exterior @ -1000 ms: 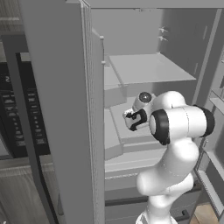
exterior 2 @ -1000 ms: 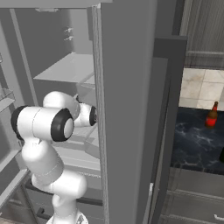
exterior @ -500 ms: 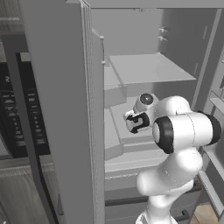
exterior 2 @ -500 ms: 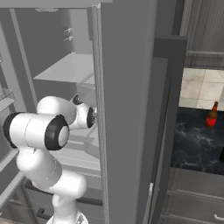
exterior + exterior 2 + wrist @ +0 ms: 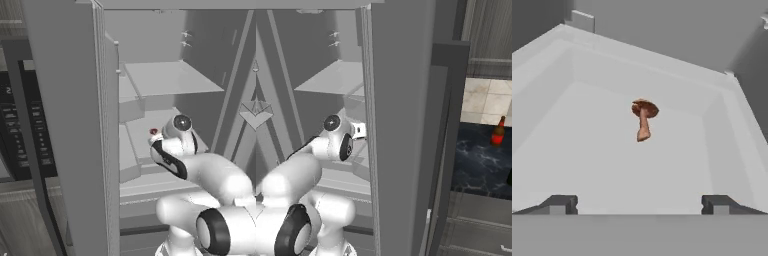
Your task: Place the beers on the top shelf of the fridge to keep them out of children's reach, and place the mushroom on lower shelves for easy access.
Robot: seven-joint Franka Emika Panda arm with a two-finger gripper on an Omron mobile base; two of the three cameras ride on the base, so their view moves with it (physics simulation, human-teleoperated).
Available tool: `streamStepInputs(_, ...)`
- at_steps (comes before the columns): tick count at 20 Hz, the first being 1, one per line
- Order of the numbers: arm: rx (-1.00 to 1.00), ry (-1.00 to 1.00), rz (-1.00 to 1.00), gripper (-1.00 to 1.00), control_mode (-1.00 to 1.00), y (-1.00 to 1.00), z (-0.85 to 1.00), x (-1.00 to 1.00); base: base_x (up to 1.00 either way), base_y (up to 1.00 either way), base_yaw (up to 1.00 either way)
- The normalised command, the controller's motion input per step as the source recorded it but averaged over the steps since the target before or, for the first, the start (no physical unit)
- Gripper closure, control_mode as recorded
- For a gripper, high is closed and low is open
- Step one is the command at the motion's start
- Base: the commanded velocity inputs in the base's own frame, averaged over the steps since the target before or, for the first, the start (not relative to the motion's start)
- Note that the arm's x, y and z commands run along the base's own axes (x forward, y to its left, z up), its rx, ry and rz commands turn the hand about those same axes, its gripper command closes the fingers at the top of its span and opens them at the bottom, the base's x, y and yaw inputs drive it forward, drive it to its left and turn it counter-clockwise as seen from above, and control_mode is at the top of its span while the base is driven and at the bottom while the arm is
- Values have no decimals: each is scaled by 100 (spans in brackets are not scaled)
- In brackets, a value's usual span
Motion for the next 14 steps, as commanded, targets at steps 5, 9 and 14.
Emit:
streamStepInputs(5,9,0,0,-100,-100,3,100,-81,0,0,0)
streamStepInputs(9,9,0,3,-100,-100,16,100,-87,0,0,0)
streamStepInputs(14,3,2,3,-100,-100,26,87,-93,0,0,0)
